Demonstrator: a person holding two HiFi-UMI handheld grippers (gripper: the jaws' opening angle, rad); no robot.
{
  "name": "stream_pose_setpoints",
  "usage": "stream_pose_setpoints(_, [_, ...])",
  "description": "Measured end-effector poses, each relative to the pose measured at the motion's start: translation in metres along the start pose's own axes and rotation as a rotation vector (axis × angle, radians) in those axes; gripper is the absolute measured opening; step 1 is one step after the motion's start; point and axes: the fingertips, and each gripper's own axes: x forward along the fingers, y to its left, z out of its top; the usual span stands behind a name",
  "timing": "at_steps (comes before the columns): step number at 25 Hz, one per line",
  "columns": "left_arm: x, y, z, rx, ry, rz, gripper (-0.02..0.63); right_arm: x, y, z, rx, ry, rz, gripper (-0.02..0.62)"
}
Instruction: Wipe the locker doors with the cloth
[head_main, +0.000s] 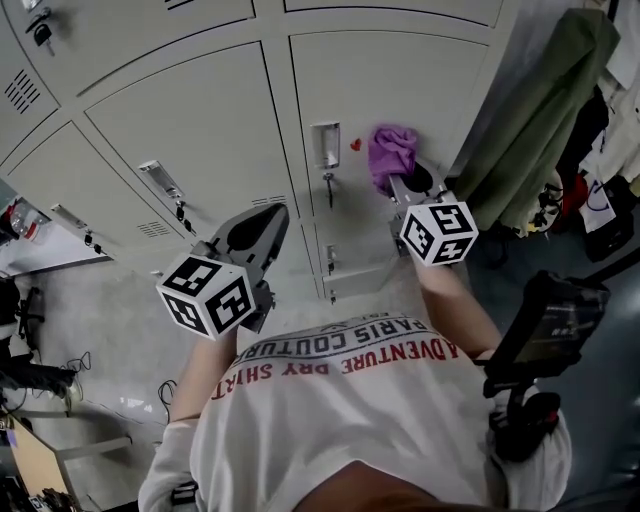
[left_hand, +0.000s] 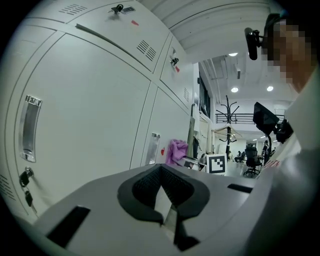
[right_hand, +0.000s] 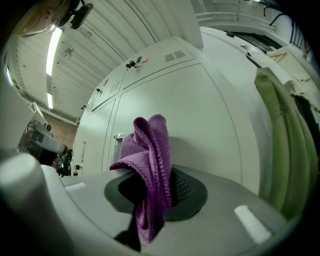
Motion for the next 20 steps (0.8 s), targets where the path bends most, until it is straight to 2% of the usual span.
stream_pose_setpoints(4, [0.004,0.003,-0.005,-0.005,0.01,-0.002,0.002,-0.017,-0.038,0.007,-0.018,-0.019,-0.091,0.072])
stream_pose_setpoints(13, [0.008,0.006,-0.011,-0.026,0.031,-0.003,0.002,-0.054,-0.114,0.002,0.03,-0.009,-0.287,0.071])
stream_pose_setpoints(20, [0.008,0.006,-0.019,-0.036,0.051,-0.005,0.002,-0.058,-0.121,-0.001,0.06,-0.028,-0.302,0.071])
